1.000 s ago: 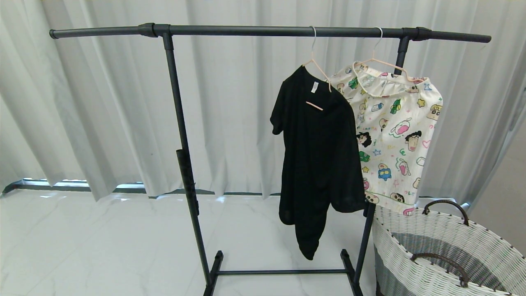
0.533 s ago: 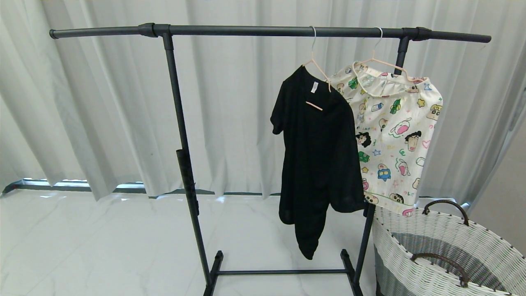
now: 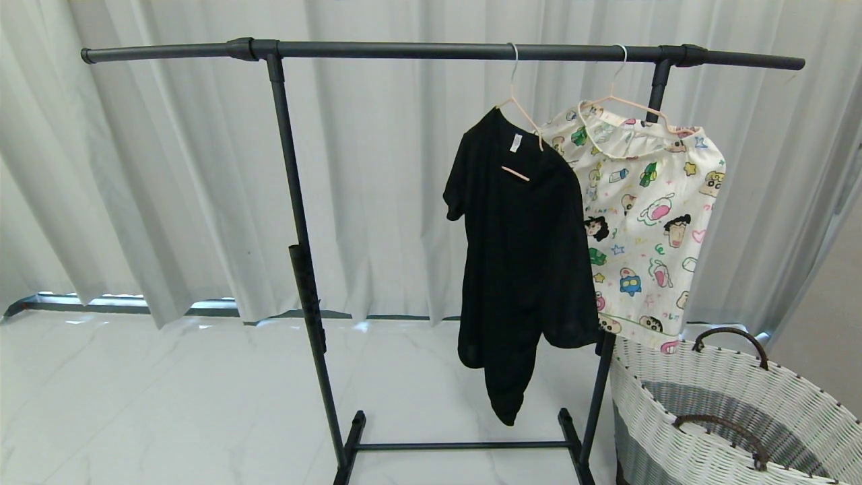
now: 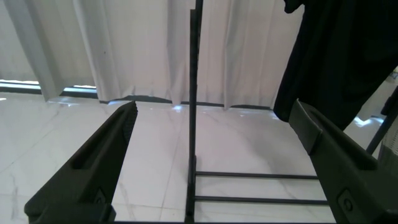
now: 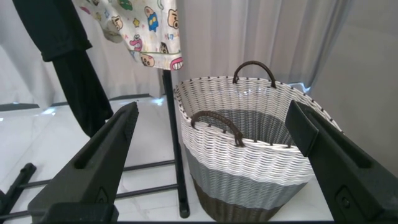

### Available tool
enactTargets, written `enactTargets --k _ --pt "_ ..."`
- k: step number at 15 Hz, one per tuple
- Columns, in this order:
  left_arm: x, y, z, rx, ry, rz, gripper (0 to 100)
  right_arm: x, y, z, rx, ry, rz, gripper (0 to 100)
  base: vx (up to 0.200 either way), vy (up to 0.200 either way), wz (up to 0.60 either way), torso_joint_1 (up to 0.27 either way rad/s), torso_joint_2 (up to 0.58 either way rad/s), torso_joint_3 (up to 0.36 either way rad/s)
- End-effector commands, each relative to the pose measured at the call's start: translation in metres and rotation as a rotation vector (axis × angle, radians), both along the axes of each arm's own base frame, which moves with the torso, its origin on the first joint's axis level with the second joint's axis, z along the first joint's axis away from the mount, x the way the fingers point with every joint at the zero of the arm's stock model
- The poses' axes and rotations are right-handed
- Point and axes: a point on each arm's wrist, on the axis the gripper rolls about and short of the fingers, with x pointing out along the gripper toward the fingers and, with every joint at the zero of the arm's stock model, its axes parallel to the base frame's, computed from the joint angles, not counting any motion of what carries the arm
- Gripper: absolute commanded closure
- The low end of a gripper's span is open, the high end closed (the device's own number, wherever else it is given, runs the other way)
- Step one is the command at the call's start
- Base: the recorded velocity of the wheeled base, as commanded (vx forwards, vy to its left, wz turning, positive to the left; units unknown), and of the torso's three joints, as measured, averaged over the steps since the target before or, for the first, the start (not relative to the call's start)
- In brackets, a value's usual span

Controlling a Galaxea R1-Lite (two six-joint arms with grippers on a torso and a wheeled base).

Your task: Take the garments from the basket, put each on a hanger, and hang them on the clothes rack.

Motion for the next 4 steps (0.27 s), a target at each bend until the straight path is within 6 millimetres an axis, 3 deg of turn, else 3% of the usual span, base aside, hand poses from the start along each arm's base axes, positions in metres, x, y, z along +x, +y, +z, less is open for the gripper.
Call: enactTargets --k 1,4 --pt "0.0 0.0 -0.0002 -0.001 0.0 -0.001 0 0.0 0.0 -0.0001 0.001 0.0 0.0 0 0.0 0.0 0.0 0.0 0.0 0.0" --pt "-0.0001 0.0 0.0002 0.001 -0.001 -0.001 0 0.0 0.0 0.0001 0.008 -0.002 -0.001 0 0.0 0.0 0.0 0.0 0.0 0.0"
